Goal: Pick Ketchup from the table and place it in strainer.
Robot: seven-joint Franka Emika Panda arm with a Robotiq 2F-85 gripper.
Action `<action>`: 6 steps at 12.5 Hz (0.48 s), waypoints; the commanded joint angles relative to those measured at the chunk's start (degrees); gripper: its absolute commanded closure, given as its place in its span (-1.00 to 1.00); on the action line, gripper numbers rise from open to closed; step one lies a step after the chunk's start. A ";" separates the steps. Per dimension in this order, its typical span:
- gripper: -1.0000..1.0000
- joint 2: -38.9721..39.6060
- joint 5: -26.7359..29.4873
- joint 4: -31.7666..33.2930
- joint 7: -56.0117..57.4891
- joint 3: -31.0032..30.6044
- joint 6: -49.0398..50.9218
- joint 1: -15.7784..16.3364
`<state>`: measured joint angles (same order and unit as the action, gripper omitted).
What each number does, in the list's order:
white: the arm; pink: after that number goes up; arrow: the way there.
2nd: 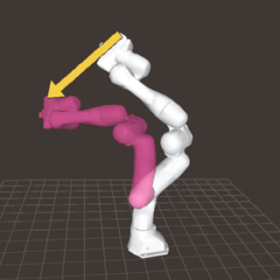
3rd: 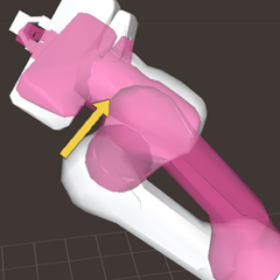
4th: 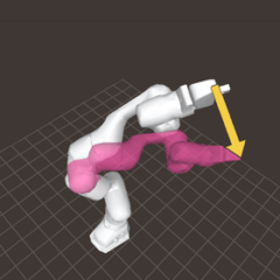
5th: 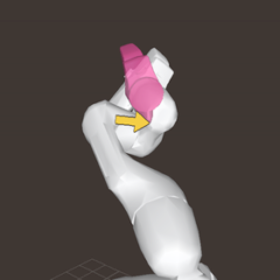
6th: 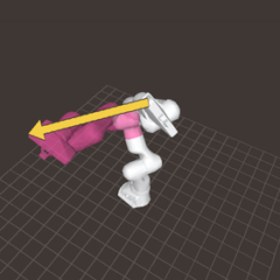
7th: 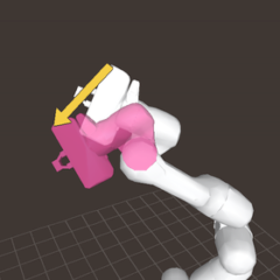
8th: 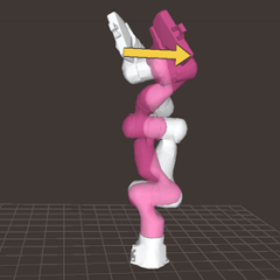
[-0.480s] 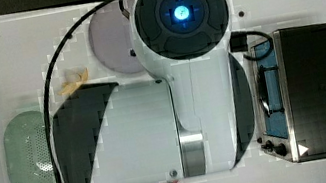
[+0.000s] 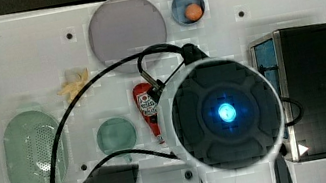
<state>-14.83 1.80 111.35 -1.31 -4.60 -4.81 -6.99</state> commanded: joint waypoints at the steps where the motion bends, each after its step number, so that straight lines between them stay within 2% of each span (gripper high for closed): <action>1: -1.00 4.41 -0.21 2.32 10.43 -1.65 -2.36 -0.13; 6: -1.00 10.99 -0.36 8.78 37.61 -4.61 -15.75 -0.03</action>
<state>-5.56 1.42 118.51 24.49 -8.29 -20.73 -7.36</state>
